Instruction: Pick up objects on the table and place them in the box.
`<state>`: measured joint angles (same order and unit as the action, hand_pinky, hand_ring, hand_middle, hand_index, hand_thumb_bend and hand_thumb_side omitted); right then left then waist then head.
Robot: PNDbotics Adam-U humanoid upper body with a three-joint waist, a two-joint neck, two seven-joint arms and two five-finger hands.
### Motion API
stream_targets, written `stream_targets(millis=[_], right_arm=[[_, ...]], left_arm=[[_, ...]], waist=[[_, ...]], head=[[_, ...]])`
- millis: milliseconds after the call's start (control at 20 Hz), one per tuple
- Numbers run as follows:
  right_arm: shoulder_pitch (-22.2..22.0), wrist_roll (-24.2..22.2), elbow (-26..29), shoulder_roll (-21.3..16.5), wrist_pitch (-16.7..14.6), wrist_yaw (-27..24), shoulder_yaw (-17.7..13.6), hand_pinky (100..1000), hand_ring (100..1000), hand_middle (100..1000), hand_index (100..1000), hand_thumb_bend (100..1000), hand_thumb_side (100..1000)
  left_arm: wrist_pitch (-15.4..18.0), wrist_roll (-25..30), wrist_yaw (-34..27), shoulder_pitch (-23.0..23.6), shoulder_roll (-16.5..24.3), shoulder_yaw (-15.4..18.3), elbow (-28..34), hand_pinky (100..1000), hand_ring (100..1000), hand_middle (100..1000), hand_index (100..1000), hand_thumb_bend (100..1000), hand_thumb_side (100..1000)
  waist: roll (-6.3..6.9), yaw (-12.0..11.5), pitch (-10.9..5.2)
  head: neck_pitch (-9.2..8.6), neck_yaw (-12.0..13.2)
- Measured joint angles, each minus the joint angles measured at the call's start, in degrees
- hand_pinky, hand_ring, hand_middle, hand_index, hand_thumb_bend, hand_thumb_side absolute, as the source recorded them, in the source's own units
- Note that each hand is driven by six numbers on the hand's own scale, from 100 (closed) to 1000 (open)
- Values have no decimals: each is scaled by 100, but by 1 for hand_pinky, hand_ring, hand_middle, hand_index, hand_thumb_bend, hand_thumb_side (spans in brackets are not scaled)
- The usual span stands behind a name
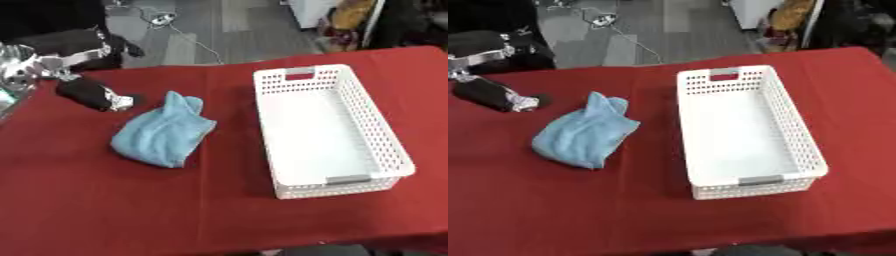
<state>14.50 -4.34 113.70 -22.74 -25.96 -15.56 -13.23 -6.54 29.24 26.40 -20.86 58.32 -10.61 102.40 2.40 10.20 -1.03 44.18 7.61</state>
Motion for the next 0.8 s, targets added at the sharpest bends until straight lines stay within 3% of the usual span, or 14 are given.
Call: stream_targets(millis=[300,600,800], right_arm=[[0,-6,0,0,3,-9,3,840,868,837,946,100,1000],[-6,-19,0,5,14,-23,4,840,868,837,946,100,1000],[-7,-29,0,7,23,-26,4,840,868,837,946,100,1000]], left_arm=[[-156,193,129,-446,-205,-202,-630,667,804,890,963,607,649],[-355,261,904,-1264,-1138,-392,-2469,681,807,875,958,594,764],[-233,134,1239,-1591,-1700,-428,-3463,684,806,876,959,591,792]], waist=[[-7,15,-4],[-47,18,-11],[-52,15,-11]], head=[[0,45],[0,47],[0,48]])
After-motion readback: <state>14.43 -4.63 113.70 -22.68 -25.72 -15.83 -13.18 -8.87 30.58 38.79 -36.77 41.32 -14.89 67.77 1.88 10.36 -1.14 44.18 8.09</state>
